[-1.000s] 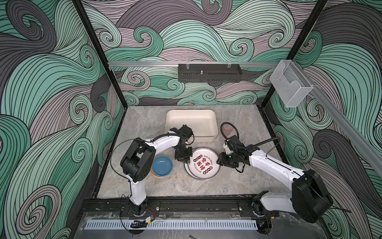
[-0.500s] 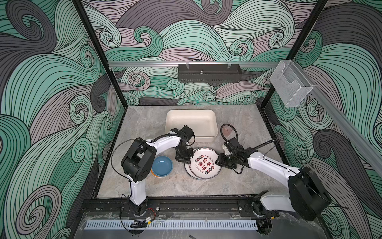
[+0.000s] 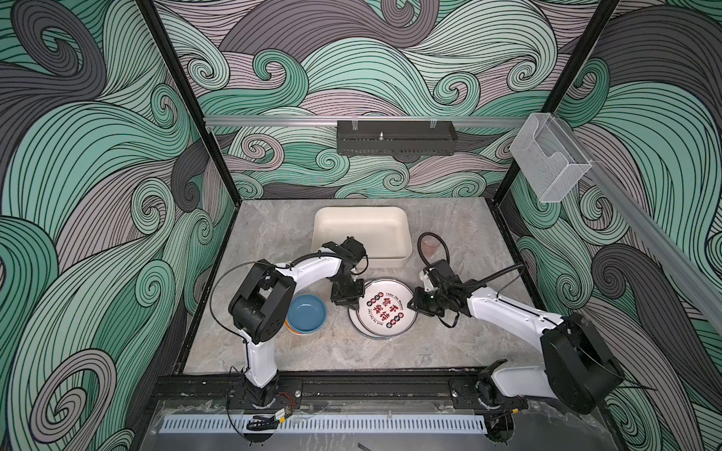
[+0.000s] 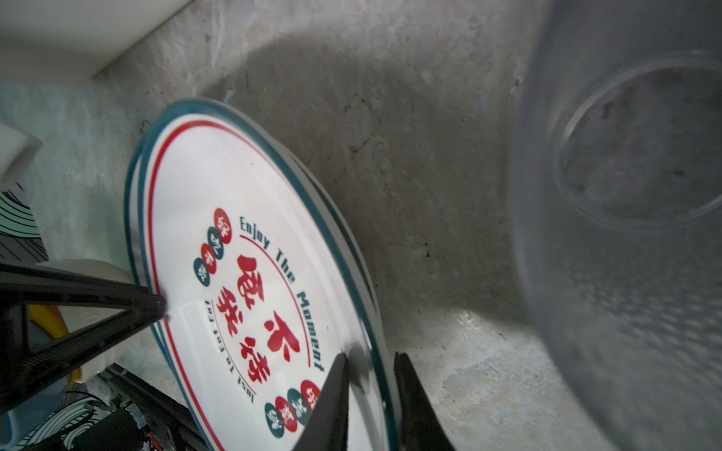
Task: Place the mixed dishes into the plastic bin
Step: 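Lift the red-printed plate off the stack with both grippers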
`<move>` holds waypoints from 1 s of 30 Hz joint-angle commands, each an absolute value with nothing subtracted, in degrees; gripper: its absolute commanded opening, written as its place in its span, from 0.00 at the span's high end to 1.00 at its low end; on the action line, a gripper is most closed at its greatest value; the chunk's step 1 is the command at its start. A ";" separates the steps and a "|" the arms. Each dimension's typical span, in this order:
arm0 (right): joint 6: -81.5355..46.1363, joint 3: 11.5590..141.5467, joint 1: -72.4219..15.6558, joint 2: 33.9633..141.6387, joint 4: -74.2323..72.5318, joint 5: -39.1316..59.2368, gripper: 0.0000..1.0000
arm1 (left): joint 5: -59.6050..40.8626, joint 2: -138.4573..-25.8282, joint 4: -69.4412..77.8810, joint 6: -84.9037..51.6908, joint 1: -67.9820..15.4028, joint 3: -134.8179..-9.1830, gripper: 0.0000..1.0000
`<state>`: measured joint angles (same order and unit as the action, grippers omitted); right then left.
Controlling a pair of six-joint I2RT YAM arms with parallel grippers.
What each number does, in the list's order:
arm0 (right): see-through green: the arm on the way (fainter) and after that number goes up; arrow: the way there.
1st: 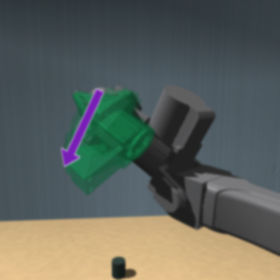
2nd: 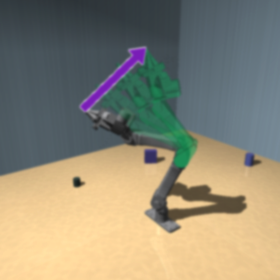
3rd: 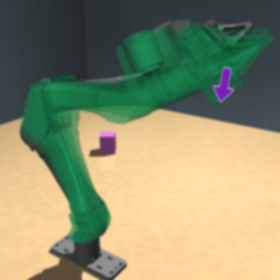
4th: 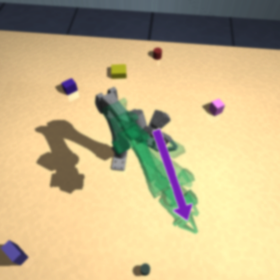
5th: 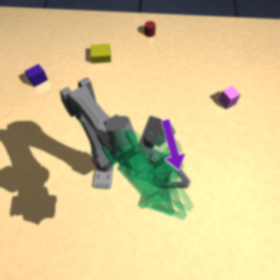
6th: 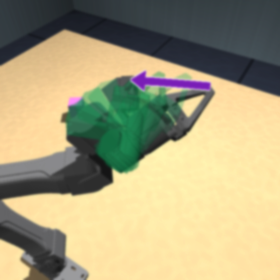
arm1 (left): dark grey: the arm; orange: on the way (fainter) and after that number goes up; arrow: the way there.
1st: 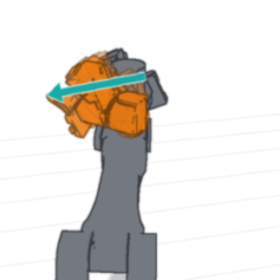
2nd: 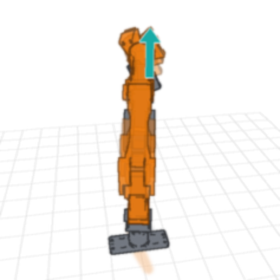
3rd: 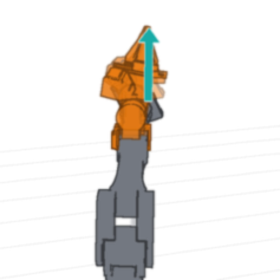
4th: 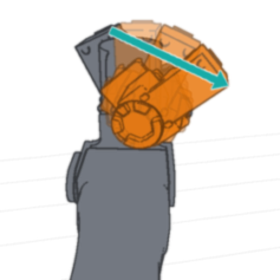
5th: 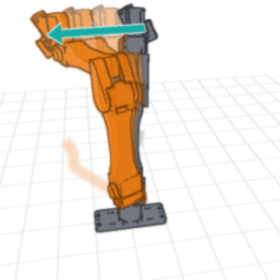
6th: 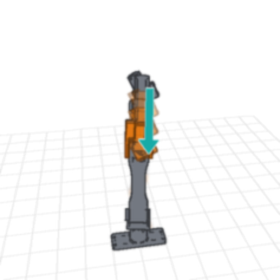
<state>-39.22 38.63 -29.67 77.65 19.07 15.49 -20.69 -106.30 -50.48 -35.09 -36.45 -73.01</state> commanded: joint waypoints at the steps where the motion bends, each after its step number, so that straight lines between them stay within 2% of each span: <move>1: -38.86 37.66 -29.93 77.08 20.30 13.42 0.84 | -22.32 -105.45 -50.54 -34.52 -37.09 -74.53 0.85; 7: -38.17 37.93 -29.97 72.91 23.19 11.74 0.94 | -21.91 -103.50 -51.15 -34.37 -37.01 -74.57 0.83; 14: -37.88 38.67 -29.81 68.18 25.59 10.90 0.99 | -20.94 -99.99 -51.92 -34.76 -37.00 -75.21 0.77; 24: -37.10 41.59 -29.89 63.43 29.35 11.41 1.00 | -19.69 -94.32 -52.73 -35.42 -36.57 -76.07 0.69; 30: -36.37 44.21 -29.88 61.14 31.51 11.92 1.00 | -19.45 -90.80 -53.26 -35.51 -35.71 -76.29 0.60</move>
<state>-37.41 41.17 -29.76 62.81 30.72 11.92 -20.56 -93.03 -51.07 -35.20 -36.36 -74.15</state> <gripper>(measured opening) 0.080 0.386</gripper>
